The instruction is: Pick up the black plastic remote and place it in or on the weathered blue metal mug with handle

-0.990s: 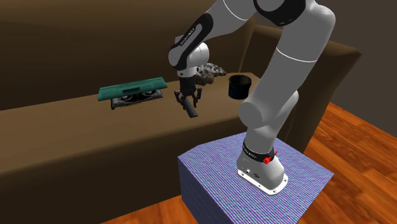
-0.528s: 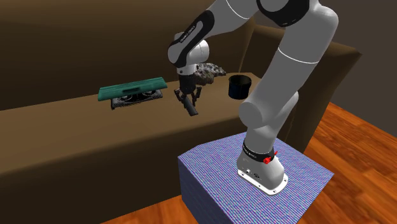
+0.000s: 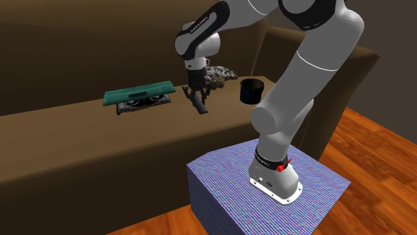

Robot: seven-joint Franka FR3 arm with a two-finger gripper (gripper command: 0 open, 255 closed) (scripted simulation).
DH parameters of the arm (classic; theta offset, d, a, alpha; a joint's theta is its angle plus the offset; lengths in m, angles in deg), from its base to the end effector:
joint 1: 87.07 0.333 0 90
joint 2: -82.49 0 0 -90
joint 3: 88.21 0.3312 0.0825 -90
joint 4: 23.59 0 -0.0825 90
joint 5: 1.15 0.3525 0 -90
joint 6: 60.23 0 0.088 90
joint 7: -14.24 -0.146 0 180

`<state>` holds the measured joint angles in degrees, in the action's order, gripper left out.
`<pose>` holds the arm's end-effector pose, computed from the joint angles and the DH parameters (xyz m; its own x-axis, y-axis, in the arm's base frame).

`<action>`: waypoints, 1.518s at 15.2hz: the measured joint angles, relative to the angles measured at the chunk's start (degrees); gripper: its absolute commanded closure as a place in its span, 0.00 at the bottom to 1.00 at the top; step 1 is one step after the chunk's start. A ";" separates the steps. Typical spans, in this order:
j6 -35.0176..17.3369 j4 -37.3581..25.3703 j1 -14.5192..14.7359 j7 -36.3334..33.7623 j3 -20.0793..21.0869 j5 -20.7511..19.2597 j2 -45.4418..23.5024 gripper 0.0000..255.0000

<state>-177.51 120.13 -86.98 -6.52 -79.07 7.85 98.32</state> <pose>0.3714 0.0735 0.3620 0.9364 -0.2851 -0.2047 -0.2929 -0.9561 -0.0082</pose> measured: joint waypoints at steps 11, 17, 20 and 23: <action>9.27 -5.07 -0.06 -0.58 -0.53 -0.25 4.23 1.00; 14.05 -8.66 -0.03 -1.13 -0.66 -0.36 5.44 1.00; 16.47 -10.44 -0.16 -1.09 -0.96 -0.55 6.07 1.00; 19.02 -12.59 -0.22 -1.26 -1.13 -0.66 6.48 1.00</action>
<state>-158.49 107.55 -87.20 -7.77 -80.20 7.18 104.81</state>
